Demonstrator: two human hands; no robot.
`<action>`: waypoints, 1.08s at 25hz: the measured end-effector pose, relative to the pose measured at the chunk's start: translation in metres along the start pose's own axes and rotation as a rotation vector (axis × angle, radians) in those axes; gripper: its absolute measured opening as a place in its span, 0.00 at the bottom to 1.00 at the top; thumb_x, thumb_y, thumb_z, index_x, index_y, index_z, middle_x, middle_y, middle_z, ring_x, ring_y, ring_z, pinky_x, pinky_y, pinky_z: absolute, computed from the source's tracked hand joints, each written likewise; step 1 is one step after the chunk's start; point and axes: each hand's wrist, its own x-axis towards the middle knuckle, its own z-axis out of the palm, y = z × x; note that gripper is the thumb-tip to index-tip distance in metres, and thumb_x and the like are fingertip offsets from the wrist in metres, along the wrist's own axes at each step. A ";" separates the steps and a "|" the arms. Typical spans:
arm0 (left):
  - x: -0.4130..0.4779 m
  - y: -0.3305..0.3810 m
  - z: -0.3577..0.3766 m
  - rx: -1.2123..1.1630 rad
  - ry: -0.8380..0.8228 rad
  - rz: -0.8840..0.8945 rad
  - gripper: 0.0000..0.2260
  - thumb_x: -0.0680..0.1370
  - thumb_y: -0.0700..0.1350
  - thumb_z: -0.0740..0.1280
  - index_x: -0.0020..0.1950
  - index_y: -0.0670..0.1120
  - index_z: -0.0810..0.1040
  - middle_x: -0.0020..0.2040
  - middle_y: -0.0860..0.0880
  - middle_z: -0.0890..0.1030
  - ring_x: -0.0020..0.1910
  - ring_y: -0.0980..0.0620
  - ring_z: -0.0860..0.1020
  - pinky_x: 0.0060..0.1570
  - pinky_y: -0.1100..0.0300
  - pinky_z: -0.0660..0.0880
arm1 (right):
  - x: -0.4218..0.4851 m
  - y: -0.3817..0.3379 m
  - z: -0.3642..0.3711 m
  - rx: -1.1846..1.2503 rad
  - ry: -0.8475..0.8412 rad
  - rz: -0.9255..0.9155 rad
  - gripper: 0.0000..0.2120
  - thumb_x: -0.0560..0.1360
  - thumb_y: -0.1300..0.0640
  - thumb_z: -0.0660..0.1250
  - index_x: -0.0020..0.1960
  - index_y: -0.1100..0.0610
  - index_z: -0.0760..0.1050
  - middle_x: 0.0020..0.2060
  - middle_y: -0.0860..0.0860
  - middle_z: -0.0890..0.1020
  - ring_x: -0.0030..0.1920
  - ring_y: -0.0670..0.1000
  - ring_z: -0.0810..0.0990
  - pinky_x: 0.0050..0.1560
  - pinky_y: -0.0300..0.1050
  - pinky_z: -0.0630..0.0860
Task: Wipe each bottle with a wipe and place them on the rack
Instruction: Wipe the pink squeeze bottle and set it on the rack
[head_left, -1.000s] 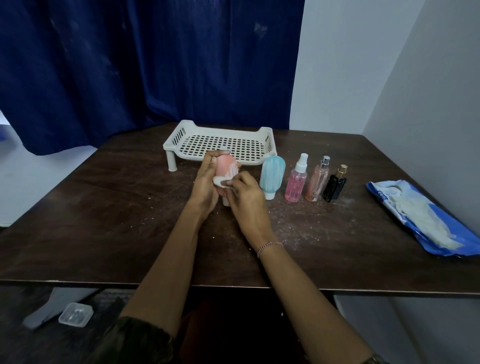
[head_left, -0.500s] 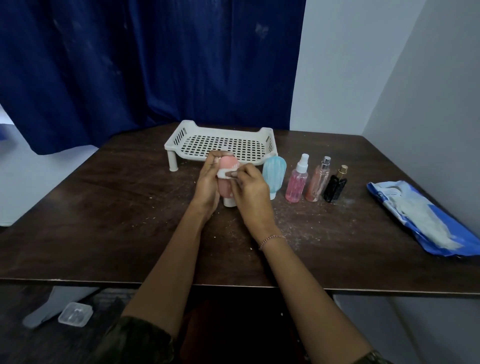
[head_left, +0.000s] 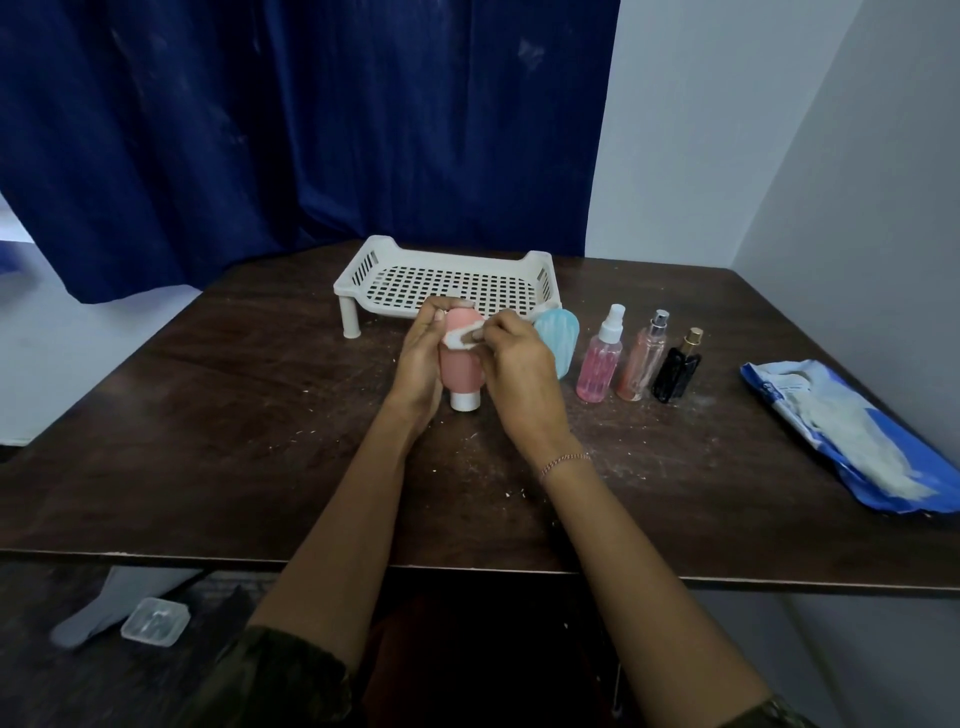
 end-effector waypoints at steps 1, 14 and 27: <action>0.000 0.000 -0.001 -0.012 -0.004 0.004 0.12 0.83 0.39 0.49 0.49 0.45 0.71 0.47 0.47 0.76 0.42 0.57 0.77 0.43 0.64 0.76 | 0.008 0.001 -0.002 -0.002 0.022 0.009 0.08 0.70 0.70 0.68 0.49 0.67 0.79 0.44 0.58 0.78 0.45 0.55 0.78 0.47 0.44 0.76; 0.001 0.001 -0.002 0.061 -0.002 0.019 0.11 0.82 0.37 0.50 0.49 0.45 0.71 0.48 0.48 0.76 0.45 0.57 0.76 0.47 0.64 0.75 | 0.009 -0.004 -0.004 -0.069 -0.016 -0.004 0.09 0.70 0.69 0.68 0.50 0.66 0.79 0.44 0.57 0.79 0.45 0.56 0.78 0.46 0.50 0.78; 0.002 0.001 -0.008 0.558 0.188 0.184 0.10 0.81 0.38 0.55 0.50 0.46 0.75 0.56 0.43 0.73 0.53 0.59 0.72 0.56 0.72 0.69 | -0.016 0.002 -0.001 0.053 -0.081 0.034 0.05 0.71 0.68 0.69 0.47 0.65 0.80 0.44 0.54 0.78 0.43 0.49 0.79 0.48 0.43 0.78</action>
